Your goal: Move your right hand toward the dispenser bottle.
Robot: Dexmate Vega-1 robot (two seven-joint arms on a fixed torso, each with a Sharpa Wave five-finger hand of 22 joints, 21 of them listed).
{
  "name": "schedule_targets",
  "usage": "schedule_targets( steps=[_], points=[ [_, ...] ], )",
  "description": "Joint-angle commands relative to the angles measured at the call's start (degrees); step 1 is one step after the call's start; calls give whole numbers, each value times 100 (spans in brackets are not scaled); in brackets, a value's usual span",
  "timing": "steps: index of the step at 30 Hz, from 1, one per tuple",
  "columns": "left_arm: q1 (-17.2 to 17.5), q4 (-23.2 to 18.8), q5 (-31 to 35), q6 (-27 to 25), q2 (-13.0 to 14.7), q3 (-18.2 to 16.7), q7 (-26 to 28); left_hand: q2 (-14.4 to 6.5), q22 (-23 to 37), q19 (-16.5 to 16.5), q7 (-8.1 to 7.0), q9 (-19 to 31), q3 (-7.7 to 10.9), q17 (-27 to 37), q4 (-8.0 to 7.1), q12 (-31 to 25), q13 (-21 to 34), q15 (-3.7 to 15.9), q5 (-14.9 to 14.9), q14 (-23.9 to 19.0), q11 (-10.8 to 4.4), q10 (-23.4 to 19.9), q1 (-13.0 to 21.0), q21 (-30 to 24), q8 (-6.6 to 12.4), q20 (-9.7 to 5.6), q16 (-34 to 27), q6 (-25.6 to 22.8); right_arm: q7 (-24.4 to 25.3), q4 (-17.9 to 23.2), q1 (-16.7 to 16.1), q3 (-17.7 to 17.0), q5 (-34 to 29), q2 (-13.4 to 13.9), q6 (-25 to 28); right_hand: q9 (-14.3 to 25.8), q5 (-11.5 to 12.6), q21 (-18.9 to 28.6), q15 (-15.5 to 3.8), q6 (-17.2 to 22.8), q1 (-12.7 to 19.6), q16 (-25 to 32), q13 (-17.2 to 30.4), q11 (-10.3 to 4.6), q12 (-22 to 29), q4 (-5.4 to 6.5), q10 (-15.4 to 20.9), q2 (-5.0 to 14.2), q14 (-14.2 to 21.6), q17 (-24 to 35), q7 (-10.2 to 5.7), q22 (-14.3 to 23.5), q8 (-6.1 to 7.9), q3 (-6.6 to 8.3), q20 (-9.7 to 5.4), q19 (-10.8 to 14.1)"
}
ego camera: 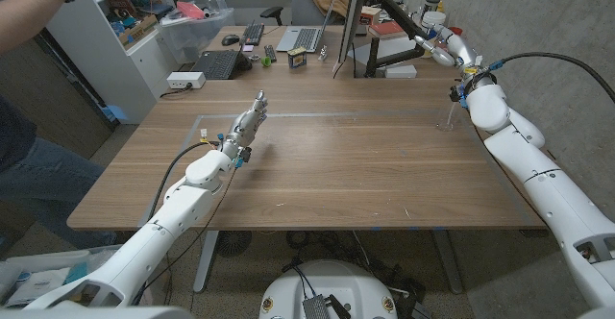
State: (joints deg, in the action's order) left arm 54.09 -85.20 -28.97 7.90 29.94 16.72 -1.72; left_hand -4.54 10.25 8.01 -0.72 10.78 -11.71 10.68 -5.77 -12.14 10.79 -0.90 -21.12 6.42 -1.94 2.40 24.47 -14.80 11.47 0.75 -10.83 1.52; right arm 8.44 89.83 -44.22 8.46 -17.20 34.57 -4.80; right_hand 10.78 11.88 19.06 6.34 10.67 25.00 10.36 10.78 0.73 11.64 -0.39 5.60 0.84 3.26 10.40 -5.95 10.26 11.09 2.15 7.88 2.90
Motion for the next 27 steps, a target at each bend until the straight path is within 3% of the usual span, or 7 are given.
schedule_targets(
  steps=[1, 27],
  points=[
    [-20, 58, 0, 36, 38, 11, -52, -6, 20, -30, -20, 14, -66, 13, 5, -14, 24, 18, -17, -27, 3, -13, 86, 30, 35, 18, -35, -11, -38, 67, 8, 21, -68, 63, 240, 12, 8, -10, 5, 49, 27, 3, 16, 22, 2, -29, -12, 5, -44, 15, -6, 17, 30, -11, 58, -35],
    [-109, 68, 26, -15, 117, 20, -148, 45, 20, -41, -25, 14, -125, 13, 28, -5, 24, 19, -18, -22, -5, -12, 119, 70, 28, 29, -27, -18, -38, 146, 66, 148, -433, 246, 845, 13, 19, -76, 20, 68, 34, 13, 16, 20, 19, -45, -9, 1, -76, 14, -20, 19, 30, -22, 55, -72]
  ],
)
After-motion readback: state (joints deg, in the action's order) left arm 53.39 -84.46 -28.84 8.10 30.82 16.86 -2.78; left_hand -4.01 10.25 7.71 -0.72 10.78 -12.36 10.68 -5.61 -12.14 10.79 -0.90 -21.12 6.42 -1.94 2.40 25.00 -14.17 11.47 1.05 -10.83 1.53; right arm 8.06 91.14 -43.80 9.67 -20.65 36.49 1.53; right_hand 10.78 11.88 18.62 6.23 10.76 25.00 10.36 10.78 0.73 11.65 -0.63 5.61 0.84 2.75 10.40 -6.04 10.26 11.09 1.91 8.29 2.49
